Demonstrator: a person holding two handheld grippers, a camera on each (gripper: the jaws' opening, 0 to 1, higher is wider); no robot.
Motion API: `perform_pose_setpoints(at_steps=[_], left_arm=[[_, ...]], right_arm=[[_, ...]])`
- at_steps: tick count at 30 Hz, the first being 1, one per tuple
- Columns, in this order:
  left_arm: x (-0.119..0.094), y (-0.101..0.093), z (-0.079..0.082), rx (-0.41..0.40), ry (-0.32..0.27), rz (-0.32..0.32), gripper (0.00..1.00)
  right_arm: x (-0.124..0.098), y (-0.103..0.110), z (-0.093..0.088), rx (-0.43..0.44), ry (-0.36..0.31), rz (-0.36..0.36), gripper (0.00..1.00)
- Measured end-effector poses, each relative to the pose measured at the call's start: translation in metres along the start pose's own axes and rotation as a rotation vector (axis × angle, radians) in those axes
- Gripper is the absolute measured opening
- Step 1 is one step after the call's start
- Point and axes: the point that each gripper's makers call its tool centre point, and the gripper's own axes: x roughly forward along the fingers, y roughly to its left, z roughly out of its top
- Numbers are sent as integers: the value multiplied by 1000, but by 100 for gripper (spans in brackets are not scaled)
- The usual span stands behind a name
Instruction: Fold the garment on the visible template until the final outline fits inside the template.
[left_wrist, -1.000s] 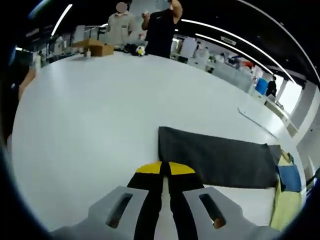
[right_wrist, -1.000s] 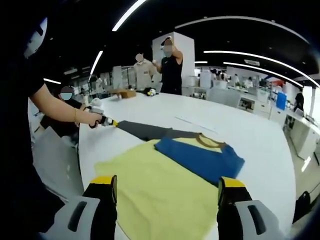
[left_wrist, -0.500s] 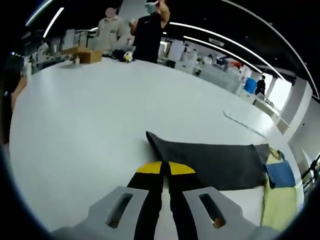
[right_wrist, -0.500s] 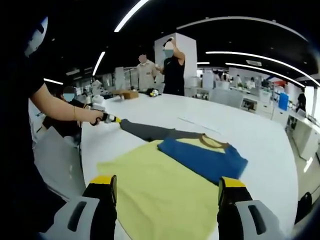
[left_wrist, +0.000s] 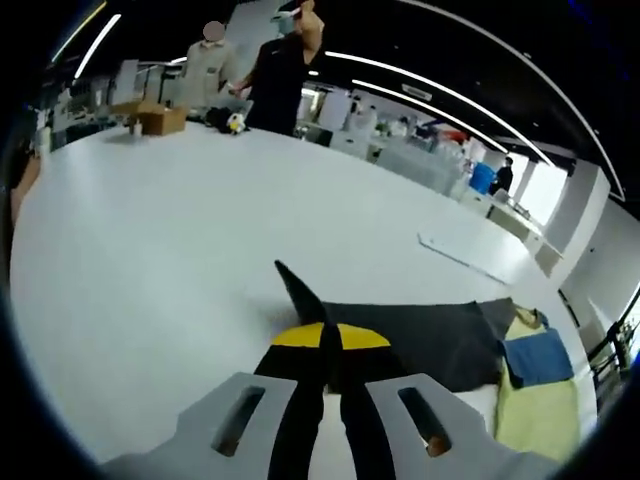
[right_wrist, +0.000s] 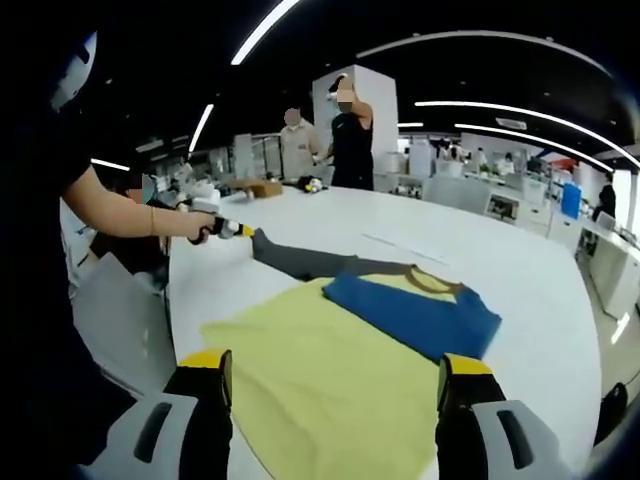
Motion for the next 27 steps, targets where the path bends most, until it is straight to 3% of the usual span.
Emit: perform_pose_setpoints(at_steps=[10, 22, 27], left_arm=[[3, -26, 6, -57, -22, -74, 0], [8, -52, 2, -25, 3, -135, 0], [8, -72, 4, -33, -4, -183, 0]], right_arm=[[-1, 7, -9, 1, 17, 9, 84], [0, 12, -11, 22, 9, 17, 84], [1, 14, -11, 23, 4, 24, 84]])
